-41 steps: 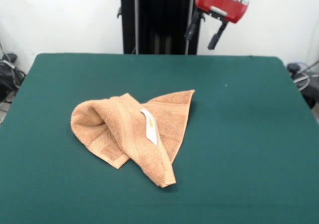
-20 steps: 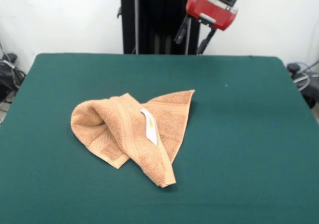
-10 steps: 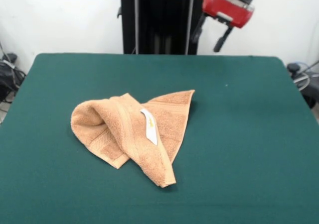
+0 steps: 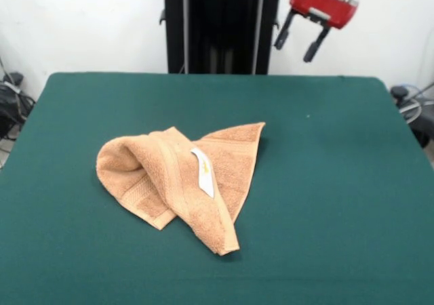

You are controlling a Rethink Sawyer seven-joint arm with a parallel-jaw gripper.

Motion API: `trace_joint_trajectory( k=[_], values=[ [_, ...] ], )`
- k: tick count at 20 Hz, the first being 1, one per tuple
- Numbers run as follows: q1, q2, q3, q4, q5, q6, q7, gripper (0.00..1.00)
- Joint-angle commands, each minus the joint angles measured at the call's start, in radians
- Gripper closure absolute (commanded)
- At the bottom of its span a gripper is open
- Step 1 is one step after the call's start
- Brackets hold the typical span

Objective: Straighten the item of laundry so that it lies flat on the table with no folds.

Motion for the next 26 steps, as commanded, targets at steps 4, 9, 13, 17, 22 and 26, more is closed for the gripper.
trace_joint_trajectory(
  k=[4,9,13,17,22,26],
  values=[
    [-0.051,0.111,0.112,0.092,0.063,-0.136,0.294,0.00],
    [-0.031,0.144,0.113,0.081,0.090,-0.151,0.301,0.00],
    [-0.017,0.153,0.100,0.055,0.111,-0.117,0.289,0.00],
    [-0.014,0.169,0.097,0.039,0.127,-0.109,0.279,0.00],
    [-0.011,0.201,0.093,0.018,0.149,-0.129,0.279,0.00],
    [-0.013,0.224,0.093,-0.008,0.165,-0.126,0.266,0.00]
  ],
)
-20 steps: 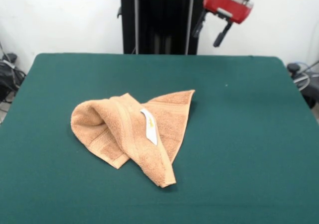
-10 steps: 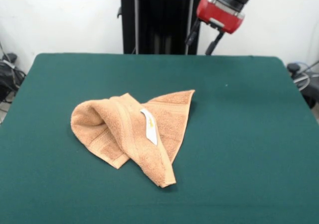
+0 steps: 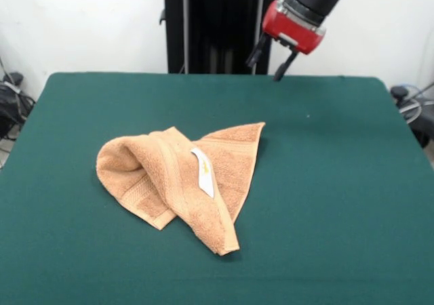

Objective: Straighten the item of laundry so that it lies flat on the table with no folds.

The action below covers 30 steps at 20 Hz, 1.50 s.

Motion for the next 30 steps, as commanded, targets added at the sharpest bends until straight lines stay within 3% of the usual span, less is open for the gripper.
trace_joint_trajectory(
  k=[1,7,30],
  values=[
    [0.003,0.068,0.098,-0.048,0.078,-0.023,0.264,0.00],
    [-0.031,0.080,0.114,-0.086,0.083,-0.016,0.236,0.00],
    [-0.015,0.143,0.027,-0.254,0.083,0.136,0.206,0.00]
  ],
)
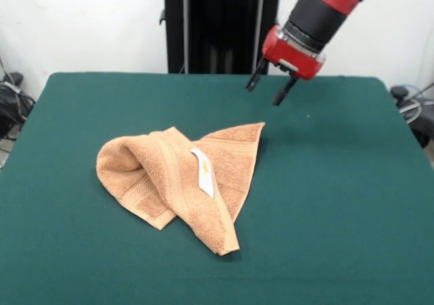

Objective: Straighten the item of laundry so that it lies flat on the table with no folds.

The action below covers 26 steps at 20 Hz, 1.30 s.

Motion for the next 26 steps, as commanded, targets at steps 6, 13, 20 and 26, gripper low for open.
trace_joint_trajectory(
  k=[6,13,20,26],
  values=[
    [-0.031,0.066,0.045,-0.167,0.064,0.119,0.207,0.00],
    [0.014,0.113,-0.014,-0.214,0.074,0.123,0.225,0.00],
    [0.070,0.148,-0.030,-0.178,0.101,0.098,0.263,0.00],
    [0.118,0.156,-0.019,-0.099,0.117,0.045,0.290,0.00]
  ],
)
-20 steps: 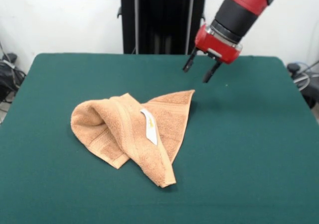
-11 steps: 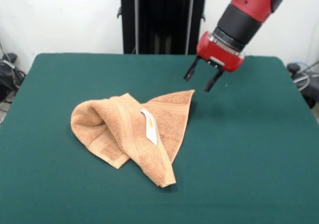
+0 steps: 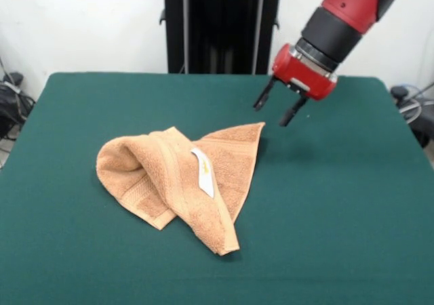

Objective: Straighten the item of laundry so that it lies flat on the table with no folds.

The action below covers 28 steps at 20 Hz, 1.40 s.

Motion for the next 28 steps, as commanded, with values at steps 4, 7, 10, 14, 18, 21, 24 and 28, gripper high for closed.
trace_joint_trajectory(
  k=[4,7,10,14,18,21,24,28],
  values=[
    [0.024,0.028,0.110,0.094,0.054,-0.062,0.284,0.00],
    [0.021,0.042,0.128,0.105,0.053,-0.099,0.289,0.00],
    [-0.015,0.073,0.195,0.125,0.054,-0.182,0.312,0.00],
    [-0.046,0.108,0.239,0.133,0.049,-0.259,0.318,0.00],
    [-0.020,0.123,0.218,0.115,0.078,-0.222,0.290,0.00],
    [0.031,0.156,0.169,0.080,0.145,-0.166,0.286,0.00],
    [0.055,0.165,0.141,0.065,0.185,-0.124,0.283,0.00],
    [0.073,0.154,0.133,0.067,0.231,-0.074,0.290,0.00]
  ],
)
